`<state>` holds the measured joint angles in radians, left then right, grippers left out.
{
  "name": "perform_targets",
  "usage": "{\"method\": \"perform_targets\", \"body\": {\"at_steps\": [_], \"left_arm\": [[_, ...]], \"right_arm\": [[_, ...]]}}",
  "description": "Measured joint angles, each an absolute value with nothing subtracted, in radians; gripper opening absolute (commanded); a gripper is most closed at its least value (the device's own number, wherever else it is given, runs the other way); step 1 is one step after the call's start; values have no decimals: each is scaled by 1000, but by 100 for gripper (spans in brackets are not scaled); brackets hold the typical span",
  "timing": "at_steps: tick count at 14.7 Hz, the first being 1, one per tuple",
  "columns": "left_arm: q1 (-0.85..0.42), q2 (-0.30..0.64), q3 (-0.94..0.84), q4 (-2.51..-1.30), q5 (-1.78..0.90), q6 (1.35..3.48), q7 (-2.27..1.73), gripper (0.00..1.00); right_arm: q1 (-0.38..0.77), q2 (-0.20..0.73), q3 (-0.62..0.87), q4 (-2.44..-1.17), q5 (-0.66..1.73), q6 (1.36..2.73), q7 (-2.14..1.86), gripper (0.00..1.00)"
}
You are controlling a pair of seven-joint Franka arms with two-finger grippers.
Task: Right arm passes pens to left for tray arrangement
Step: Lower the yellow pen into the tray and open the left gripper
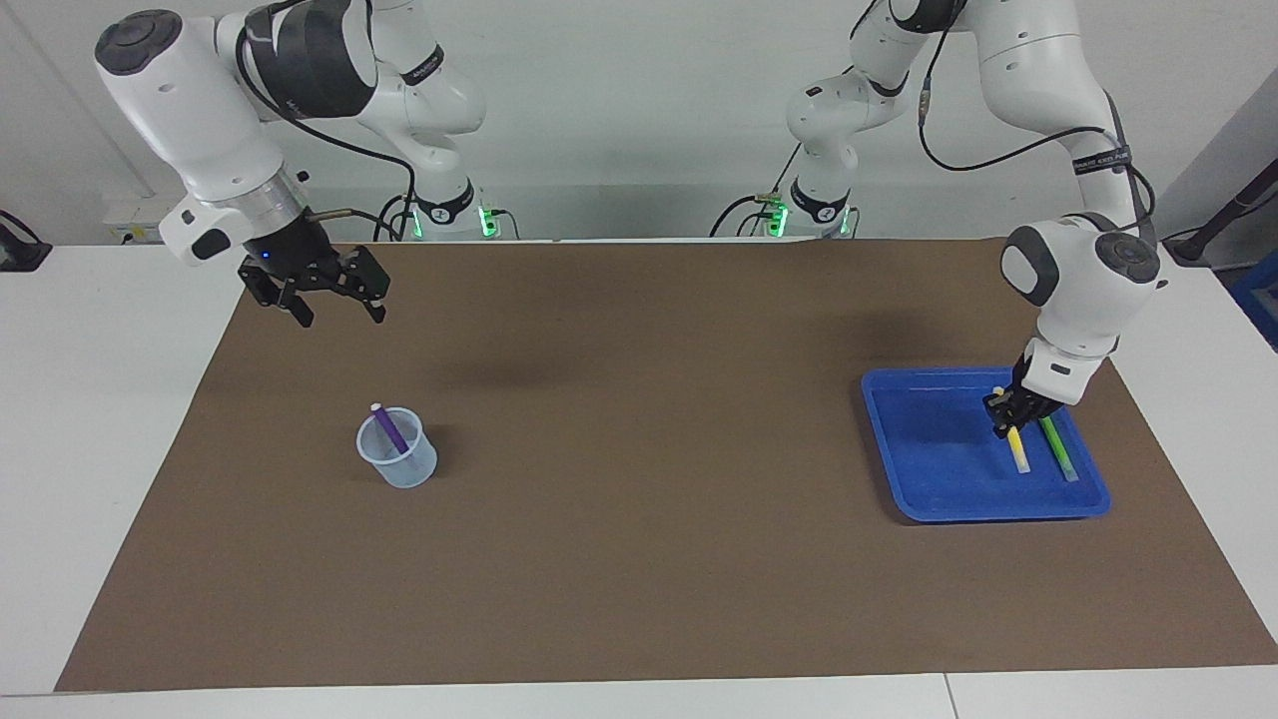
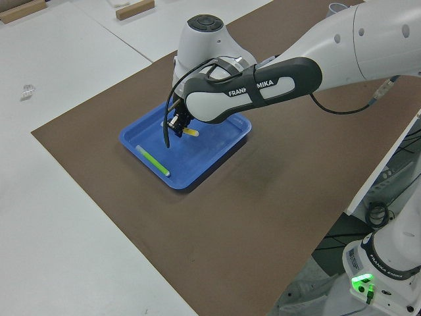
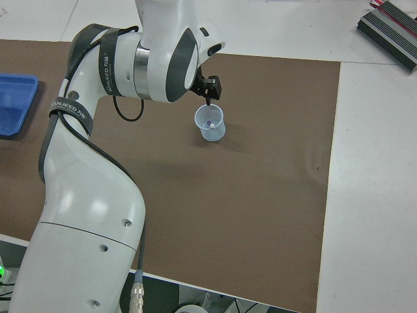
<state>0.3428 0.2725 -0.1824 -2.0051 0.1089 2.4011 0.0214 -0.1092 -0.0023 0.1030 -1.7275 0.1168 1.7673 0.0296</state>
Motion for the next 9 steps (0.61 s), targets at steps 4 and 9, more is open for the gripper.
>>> {"method": "perform_targets", "body": {"at_steps": [4,9], "left_arm": [[375,280,-183,-2077,109,2481,70,0],[374,280,-190,-2092,109,2511,73,7]], "right_arm": [[-109,-2,103,-1728,117,1767,30,100],[-109,-2,104,-1729,117,1764,30,100]]}}
